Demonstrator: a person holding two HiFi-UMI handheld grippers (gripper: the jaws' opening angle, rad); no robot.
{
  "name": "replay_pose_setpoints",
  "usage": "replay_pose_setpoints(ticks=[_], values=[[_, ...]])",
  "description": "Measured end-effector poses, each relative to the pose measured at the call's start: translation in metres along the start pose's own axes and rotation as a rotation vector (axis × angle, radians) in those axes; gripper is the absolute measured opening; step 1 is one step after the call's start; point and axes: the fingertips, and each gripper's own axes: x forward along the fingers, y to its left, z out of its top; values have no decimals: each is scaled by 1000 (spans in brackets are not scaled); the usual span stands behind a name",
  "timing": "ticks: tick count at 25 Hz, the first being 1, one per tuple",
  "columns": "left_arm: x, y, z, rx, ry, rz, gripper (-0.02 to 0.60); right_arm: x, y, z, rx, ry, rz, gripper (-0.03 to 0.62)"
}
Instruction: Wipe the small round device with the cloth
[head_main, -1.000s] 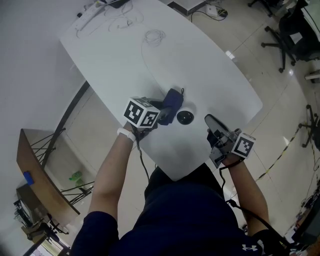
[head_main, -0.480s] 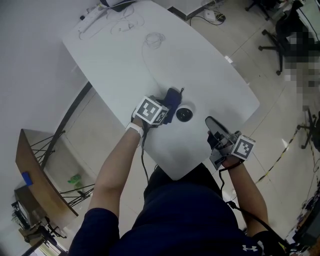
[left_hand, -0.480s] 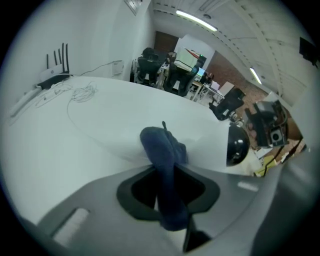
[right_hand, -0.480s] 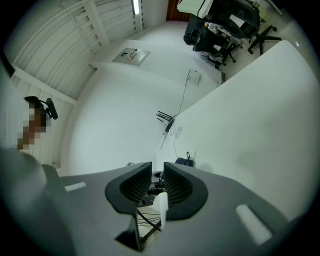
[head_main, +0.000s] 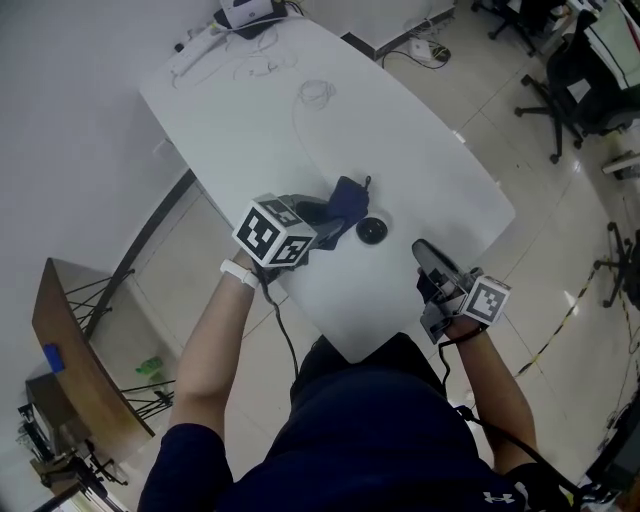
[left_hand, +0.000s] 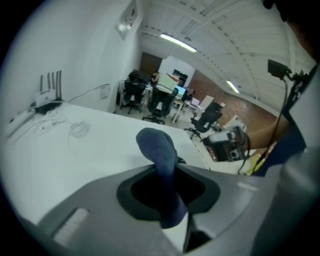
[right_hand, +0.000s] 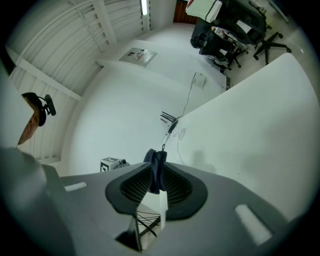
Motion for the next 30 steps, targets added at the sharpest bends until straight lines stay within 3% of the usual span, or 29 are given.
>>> replay_pose_setpoints(ticks=[4, 9, 14, 18, 25, 30], values=[[2, -38, 22, 180, 70, -130, 80, 19, 8, -5, -134, 54, -42, 75], [28, -47, 12, 306, 225, -233, 80, 36, 14, -17, -314, 111, -85, 75], [50, -24, 6, 323, 322, -303, 80, 50, 6, -28, -714, 201, -243, 107], [59, -10, 11, 305, 348, -362, 81, 66, 7, -38, -923, 225, -301, 127], [74, 12, 3, 262, 389, -401, 83, 80, 7, -42, -974, 259, -333, 126], [92, 31, -19, 241, 439, -366, 80, 79, 0, -43, -958, 272, -344, 124]])
